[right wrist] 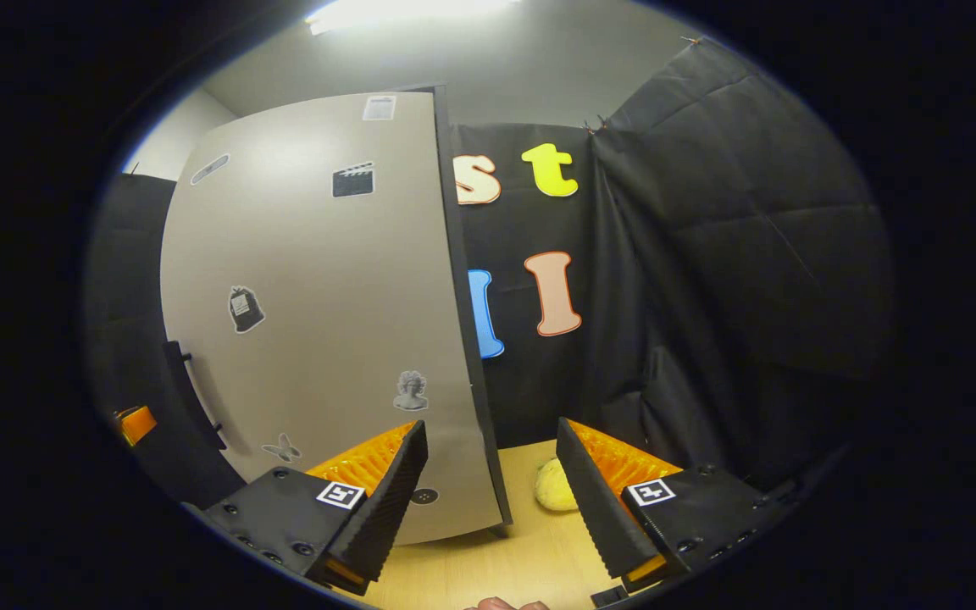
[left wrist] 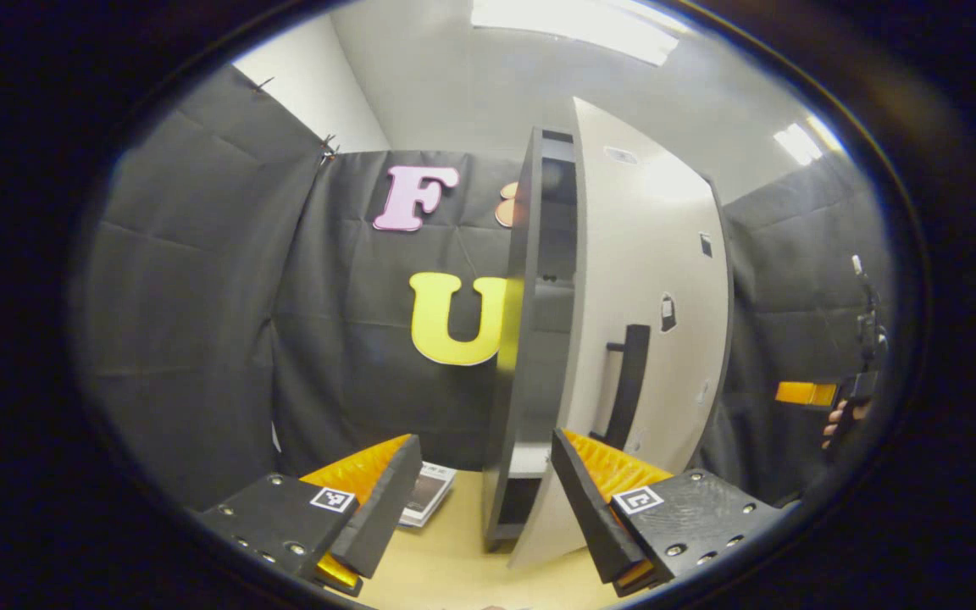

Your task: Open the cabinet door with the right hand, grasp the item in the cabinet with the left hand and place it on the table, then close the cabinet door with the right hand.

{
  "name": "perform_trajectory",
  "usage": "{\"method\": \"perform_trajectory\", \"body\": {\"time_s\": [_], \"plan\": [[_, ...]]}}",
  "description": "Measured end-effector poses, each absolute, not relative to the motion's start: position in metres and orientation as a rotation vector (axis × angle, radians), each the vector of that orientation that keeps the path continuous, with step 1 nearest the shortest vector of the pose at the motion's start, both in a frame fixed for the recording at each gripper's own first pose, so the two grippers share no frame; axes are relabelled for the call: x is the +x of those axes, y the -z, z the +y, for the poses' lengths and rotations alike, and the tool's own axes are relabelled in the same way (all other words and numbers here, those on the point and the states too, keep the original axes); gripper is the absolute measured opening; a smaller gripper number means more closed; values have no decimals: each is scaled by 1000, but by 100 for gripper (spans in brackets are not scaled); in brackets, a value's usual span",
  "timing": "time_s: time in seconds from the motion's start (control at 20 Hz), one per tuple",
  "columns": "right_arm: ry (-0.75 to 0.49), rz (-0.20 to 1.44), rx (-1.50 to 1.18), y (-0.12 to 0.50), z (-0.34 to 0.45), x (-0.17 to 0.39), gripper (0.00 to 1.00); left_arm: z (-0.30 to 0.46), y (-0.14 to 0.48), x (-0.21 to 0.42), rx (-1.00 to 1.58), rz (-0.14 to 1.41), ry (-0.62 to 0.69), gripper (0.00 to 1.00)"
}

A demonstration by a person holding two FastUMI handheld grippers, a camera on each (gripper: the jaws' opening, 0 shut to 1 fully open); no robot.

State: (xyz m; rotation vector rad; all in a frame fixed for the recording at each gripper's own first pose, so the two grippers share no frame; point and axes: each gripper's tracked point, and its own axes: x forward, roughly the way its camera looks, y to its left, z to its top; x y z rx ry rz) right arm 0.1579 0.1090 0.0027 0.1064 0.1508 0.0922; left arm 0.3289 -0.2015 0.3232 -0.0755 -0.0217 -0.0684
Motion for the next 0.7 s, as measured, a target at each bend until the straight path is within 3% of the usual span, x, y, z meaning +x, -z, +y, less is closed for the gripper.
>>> {"method": "perform_trajectory", "body": {"time_s": [0.15, 0.2, 0.25, 0.3, 0.55, 0.65, 0.7], "plan": [[-83, 142, 99, 4, 78, 157, 96, -215, -326, 329, -57, -27, 31, 92], [-81, 142, 101, 7, 67, 156, 96, -221, -326, 330, -47, -23, 17, 98], [-78, 139, 111, 10, 59, 155, 96, -227, -325, 331, -40, -24, 4, 98], [-78, 140, 124, 13, 51, 156, 96, -232, -326, 332, -41, -25, -11, 91], [-100, 134, 125, 25, 18, 159, 96, -257, -320, 322, -78, -37, -77, 92], [-109, 130, 109, 30, 11, 159, 96, -263, -315, 316, -79, -32, -101, 97], [-112, 129, 103, 34, 9, 157, 96, -267, -314, 315, -79, -35, -109, 92]]}}
